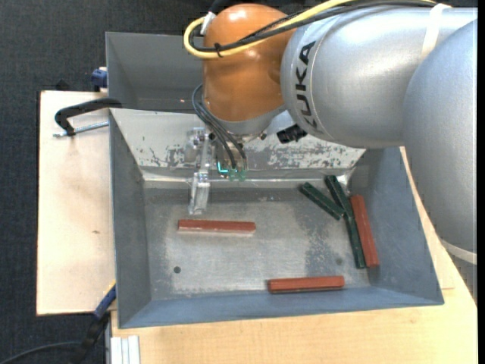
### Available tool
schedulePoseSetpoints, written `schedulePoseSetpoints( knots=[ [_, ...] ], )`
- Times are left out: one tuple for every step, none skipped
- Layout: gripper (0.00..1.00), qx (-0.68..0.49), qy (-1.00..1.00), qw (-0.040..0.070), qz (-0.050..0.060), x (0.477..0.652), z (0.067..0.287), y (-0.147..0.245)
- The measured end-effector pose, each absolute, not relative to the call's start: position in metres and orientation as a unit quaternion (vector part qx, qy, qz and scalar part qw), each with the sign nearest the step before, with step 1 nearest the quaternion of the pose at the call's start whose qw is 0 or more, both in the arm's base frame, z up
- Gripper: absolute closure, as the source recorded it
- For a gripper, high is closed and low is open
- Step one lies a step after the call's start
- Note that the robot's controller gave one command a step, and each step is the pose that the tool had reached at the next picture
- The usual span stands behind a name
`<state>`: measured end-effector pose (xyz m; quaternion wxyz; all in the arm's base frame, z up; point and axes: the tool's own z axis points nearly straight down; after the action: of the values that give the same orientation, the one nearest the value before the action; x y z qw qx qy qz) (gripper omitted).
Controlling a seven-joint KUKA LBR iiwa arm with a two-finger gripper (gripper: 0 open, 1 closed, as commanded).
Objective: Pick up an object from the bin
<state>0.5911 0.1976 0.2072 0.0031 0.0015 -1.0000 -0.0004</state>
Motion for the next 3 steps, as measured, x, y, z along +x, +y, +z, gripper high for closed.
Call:
schedulePoseSetpoints(
  knots=[
    [0.00,-0.016,-1.000,0.004,0.000,0.583,0.066,0.224],
    [0.00,0.110,-0.994,0.000,0.000,0.565,0.071,0.182],
    [1.00,0.110,-0.994,0.000,-0.001,0.565,0.071,0.183]
  ],
)
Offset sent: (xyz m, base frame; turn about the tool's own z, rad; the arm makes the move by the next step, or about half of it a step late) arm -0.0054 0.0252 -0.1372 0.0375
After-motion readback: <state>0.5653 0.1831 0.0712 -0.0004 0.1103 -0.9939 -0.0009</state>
